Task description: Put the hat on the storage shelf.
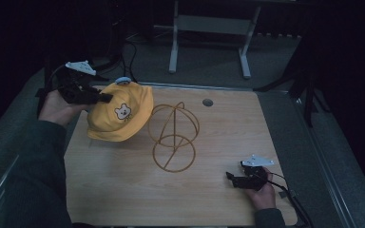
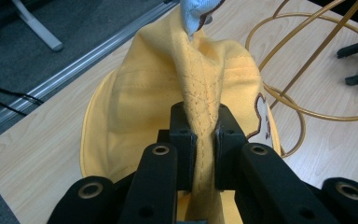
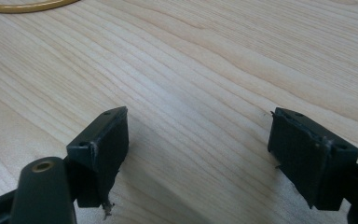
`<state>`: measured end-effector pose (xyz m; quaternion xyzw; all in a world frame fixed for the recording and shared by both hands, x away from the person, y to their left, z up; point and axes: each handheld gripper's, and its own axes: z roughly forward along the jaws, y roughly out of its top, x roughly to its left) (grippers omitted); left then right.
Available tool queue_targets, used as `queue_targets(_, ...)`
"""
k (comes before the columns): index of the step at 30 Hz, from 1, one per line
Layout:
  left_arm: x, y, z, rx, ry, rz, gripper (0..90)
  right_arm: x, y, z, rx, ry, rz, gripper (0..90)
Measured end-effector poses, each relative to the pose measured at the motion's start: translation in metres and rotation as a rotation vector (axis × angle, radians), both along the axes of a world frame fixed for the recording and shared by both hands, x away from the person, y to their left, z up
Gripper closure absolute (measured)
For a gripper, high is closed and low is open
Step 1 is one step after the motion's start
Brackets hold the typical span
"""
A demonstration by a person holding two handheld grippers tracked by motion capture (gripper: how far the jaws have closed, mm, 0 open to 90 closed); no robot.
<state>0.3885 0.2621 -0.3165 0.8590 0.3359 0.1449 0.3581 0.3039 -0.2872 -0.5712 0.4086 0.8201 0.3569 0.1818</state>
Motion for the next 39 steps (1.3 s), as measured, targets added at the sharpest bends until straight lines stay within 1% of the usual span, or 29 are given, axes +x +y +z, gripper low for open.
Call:
queue_targets(1, 0.000, 0.000, 0.000, -0.003, -0.001, 0.001, 81.4, 0.000, 0.000, 0.000, 0.000, 0.000, 0.000, 20.3)
queue_targets(6, -0.003, 0.003, 0.004, 0.013, -0.007, -0.004, 81.4, 0.000, 0.000, 0.000, 0.000, 0.000, 0.000, 20.2)
queue_targets(16, -0.009, 0.007, 0.013, 0.004, -0.020, -0.018, 81.4, 0.000, 0.000, 0.000, 0.000, 0.000, 0.000, 20.2)
queue_targets(18, -0.010, 0.007, 0.015, 0.001, -0.019, -0.029, 81.4, 0.000, 0.000, 0.000, 0.000, 0.000, 0.000, 20.3)
queue_targets(22, -0.012, 0.008, 0.017, -0.019, -0.017, -0.043, 81.4, 0.000, 0.000, 0.000, 0.000, 0.000, 0.000, 20.3)
queue_targets(23, -0.012, 0.008, 0.018, -0.016, -0.019, -0.049, 81.4, 0.000, 0.000, 0.000, 0.000, 0.000, 0.000, 20.2)
queue_targets(27, -0.014, 0.009, 0.019, -0.027, -0.013, -0.061, 81.4, 0.000, 0.000, 0.000, 0.000, 0.000, 0.000, 20.2)
queue_targets(33, -0.015, 0.010, 0.021, -0.032, -0.010, -0.079, 81.3, 0.000, 0.000, 0.000, 0.004, 0.003, -0.004, 20.3)
queue_targets(39, -0.017, 0.009, 0.027, -0.026, -0.013, -0.097, 81.4, 0.000, 0.000, 0.000, 0.003, 0.004, -0.003, 20.3)
